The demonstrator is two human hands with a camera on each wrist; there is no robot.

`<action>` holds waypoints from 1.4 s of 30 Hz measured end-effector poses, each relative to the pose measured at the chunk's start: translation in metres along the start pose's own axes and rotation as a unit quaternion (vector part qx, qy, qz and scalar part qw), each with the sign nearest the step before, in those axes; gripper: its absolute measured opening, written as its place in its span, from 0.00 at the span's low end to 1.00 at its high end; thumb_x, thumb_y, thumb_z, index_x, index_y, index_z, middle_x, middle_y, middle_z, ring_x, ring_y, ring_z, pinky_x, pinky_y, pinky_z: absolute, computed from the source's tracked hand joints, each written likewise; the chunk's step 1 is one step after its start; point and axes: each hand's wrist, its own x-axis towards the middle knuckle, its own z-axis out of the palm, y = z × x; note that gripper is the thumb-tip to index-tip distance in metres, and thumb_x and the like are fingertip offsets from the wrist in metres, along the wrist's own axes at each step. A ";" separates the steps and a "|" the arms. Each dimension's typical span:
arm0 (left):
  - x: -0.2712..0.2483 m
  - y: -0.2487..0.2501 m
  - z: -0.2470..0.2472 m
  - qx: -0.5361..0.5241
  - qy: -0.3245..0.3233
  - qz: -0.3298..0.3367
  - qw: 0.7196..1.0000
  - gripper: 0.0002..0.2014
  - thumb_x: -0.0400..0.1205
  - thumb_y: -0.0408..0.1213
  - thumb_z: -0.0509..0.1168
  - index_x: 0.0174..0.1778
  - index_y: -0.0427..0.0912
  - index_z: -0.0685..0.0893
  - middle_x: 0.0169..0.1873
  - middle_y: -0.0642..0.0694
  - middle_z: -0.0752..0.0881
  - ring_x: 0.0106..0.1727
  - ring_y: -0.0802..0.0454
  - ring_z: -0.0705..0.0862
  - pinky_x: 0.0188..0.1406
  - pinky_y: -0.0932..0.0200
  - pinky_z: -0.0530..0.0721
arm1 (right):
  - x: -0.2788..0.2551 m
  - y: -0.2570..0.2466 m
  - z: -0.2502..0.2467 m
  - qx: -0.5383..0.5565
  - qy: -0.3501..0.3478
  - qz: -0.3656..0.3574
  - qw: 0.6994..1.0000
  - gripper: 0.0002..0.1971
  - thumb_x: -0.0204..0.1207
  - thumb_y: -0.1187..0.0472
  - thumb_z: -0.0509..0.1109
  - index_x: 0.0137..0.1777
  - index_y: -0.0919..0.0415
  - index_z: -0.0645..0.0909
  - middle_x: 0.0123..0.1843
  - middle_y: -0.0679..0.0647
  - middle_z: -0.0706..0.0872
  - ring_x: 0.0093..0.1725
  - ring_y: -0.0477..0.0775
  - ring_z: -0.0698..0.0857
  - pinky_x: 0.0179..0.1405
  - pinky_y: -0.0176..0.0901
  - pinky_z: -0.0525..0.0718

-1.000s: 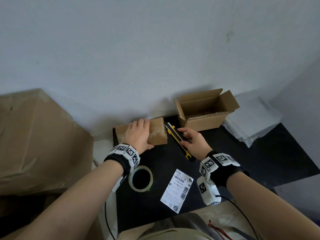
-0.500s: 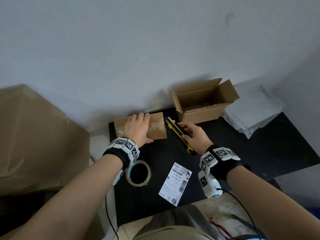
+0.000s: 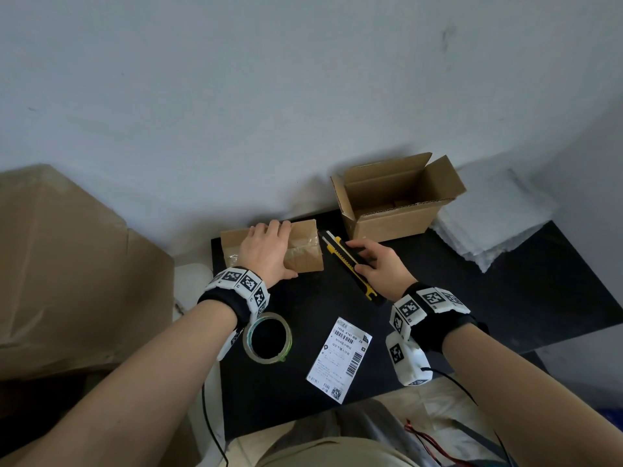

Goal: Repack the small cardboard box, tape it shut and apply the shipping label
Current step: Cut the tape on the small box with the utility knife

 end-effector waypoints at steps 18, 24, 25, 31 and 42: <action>0.004 0.001 -0.002 0.005 -0.010 -0.007 1.000 0.51 0.66 0.62 0.73 0.79 0.42 0.59 0.70 0.43 0.71 0.69 0.42 0.72 0.65 0.50 0.75 | -0.010 0.000 -0.003 -0.061 -0.022 -0.008 0.998 0.25 0.79 0.70 0.64 0.72 0.47 0.71 0.64 0.52 0.80 0.66 0.52 0.79 0.65 0.47 0.80; 0.003 0.002 -0.003 0.006 -0.011 -0.009 1.000 0.50 0.67 0.62 0.73 0.79 0.42 0.59 0.71 0.43 0.71 0.70 0.42 0.72 0.64 0.50 0.76 | -0.015 0.006 -0.001 -0.060 -0.028 0.004 0.998 0.24 0.79 0.70 0.64 0.72 0.47 0.71 0.66 0.54 0.80 0.67 0.52 0.79 0.67 0.50 0.80; 0.002 0.002 -0.003 0.005 -0.011 -0.010 1.000 0.50 0.67 0.62 0.73 0.79 0.42 0.59 0.71 0.43 0.71 0.70 0.42 0.72 0.64 0.50 0.76 | -0.016 0.007 -0.001 -0.063 -0.032 0.004 0.997 0.24 0.79 0.70 0.64 0.72 0.47 0.71 0.65 0.53 0.80 0.67 0.52 0.79 0.66 0.50 0.80; 0.005 0.002 -0.005 0.001 -0.009 -0.008 1.000 0.50 0.67 0.61 0.74 0.79 0.42 0.60 0.70 0.43 0.72 0.68 0.42 0.74 0.63 0.50 0.76 | -0.024 0.017 -0.003 -0.062 -0.060 0.009 0.996 0.24 0.79 0.70 0.64 0.71 0.47 0.72 0.63 0.51 0.82 0.64 0.49 0.81 0.67 0.49 0.79; -0.002 -0.004 0.007 -0.057 -0.011 -0.019 0.998 0.48 0.67 0.70 0.67 0.77 0.46 0.63 0.70 0.43 0.74 0.69 0.44 0.74 0.62 0.50 0.76 | -0.024 0.044 0.018 0.000 -0.021 0.138 0.990 0.24 0.77 0.66 0.70 0.72 0.53 0.70 0.57 0.53 0.81 0.53 0.49 0.82 0.51 0.41 0.80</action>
